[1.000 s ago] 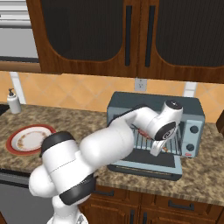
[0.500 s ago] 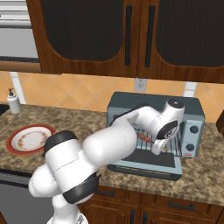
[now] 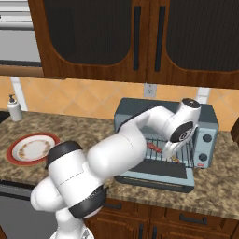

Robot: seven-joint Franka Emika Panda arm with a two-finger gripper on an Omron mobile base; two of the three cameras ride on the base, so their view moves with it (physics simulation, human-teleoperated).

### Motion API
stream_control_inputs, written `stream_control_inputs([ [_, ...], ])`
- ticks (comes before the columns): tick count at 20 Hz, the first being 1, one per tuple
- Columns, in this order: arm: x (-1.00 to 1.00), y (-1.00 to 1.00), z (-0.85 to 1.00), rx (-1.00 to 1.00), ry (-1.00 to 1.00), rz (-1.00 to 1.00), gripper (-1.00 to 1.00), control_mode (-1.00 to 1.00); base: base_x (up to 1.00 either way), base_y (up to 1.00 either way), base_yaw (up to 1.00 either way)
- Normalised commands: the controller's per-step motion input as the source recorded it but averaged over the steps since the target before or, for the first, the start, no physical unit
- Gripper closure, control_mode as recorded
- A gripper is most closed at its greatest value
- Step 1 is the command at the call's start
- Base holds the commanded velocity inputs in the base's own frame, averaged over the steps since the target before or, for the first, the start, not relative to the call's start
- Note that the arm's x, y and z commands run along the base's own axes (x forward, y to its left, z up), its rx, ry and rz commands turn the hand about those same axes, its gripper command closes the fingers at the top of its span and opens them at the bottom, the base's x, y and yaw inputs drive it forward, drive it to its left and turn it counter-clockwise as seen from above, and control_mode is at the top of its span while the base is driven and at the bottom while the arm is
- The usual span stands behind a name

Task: Pick up the kebab skewer and baguette bread, and place them inside the toaster oven. Close the toaster oven door and start by setting the timer.

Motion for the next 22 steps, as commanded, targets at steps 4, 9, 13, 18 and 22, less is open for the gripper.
stream_control_inputs([
  [4,-0.73,0.31,0.01,0.01,0.00,-0.60,-1.00,-1.00,0.00,0.00,0.00],
  [9,-0.74,0.47,-0.09,0.00,0.00,-0.74,-1.00,-1.00,0.00,0.00,0.00],
  [13,-0.25,0.94,-0.12,-0.01,-0.05,-0.53,-1.00,-1.00,0.00,0.00,0.00],
  [18,-0.01,0.85,-0.12,-0.12,-0.10,-0.12,-1.00,-1.00,0.00,0.00,0.00],
  [22,-0.20,0.49,-0.29,-0.17,-0.10,0.00,-1.00,-1.00,0.00,0.00,0.00],
])
